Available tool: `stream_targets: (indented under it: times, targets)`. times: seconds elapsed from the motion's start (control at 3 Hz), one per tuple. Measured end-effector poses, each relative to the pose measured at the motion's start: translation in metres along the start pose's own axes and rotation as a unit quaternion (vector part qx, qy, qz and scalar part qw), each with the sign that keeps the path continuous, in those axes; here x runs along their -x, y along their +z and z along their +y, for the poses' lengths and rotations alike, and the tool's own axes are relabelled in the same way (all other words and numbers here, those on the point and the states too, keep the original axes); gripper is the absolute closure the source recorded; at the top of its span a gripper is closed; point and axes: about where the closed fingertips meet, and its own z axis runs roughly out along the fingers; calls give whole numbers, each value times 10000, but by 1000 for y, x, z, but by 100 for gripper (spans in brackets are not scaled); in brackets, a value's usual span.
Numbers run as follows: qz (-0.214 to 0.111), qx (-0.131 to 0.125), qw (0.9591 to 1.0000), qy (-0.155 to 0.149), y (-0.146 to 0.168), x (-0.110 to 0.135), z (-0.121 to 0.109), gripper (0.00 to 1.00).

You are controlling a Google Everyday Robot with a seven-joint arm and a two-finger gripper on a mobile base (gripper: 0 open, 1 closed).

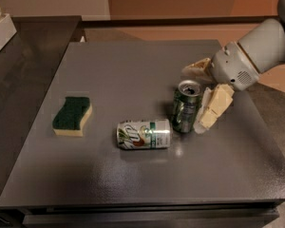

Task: Move green can near 7up can

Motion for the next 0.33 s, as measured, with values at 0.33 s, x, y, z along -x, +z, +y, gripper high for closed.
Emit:
stream_targets:
  times: [0.33]
  targets:
    - [0, 0, 10000, 0, 0, 0, 0, 0]
